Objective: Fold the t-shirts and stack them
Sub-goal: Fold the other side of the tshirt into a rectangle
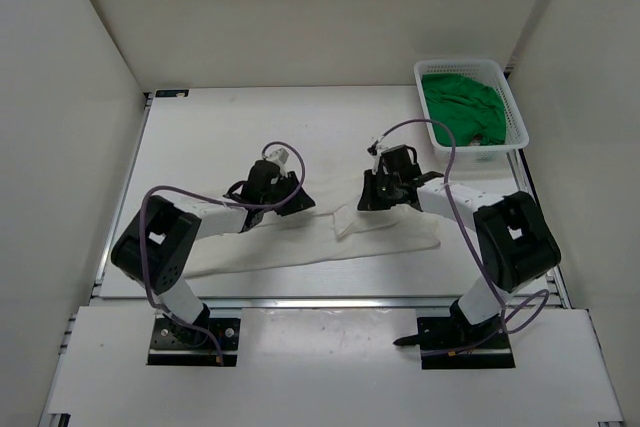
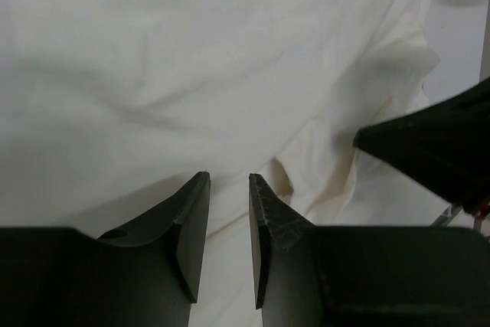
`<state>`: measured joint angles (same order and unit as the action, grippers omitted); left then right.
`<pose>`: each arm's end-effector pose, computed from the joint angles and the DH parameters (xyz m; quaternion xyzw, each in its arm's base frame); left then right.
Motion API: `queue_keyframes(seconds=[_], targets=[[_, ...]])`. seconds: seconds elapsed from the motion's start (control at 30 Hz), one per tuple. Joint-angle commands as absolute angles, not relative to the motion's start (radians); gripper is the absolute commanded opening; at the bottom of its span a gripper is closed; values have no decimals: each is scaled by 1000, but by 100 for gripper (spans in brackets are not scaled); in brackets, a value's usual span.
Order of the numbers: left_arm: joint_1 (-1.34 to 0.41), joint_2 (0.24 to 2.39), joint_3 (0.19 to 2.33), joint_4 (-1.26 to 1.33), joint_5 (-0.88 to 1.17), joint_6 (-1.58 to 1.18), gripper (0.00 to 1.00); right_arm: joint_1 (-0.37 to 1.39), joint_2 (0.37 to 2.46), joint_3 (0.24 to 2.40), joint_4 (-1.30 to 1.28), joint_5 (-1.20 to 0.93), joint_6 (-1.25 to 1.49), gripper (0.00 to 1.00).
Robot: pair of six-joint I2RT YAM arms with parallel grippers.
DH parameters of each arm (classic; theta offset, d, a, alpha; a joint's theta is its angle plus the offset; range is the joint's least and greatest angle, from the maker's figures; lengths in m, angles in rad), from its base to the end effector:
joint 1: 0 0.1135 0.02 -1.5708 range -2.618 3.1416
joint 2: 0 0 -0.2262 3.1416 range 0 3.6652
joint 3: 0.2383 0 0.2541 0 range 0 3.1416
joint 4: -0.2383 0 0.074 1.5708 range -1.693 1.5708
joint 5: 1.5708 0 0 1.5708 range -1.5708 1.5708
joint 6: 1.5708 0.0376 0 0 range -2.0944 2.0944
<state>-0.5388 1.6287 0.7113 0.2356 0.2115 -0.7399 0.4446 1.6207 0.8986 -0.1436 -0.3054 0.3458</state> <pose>0.2679 -0.1693 0.1099 -0.0450 0.8978 -0.3316 0.2863 0.2907 0.1510 0.1376 -0.0983 0.9239 0.2631 0.2600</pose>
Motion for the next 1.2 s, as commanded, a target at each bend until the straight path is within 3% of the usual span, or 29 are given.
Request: queue_keyframes(seconds=[0.0,0.27,0.5,0.67,0.87,1.17], targets=[[-512,1646,758,212,207,-704,38,468,1629,891,-190,-293,296,0],[-488,1709,719,278,244,-719,38,524,1534,812,-288,-294,290,0],[-483,1680,713,291,265,-723,37,701,1341,707,-382,-275,337,0],[-494,1628,707,284,252,-720,38,562,1308,753,-325,-193,353,1],[-528,1621,687,301,256,-741,39,322,1518,860,-255,-215,301,0],[-551,1637,675,310,256,-741,38,292,1676,1026,-288,-273,278,0]])
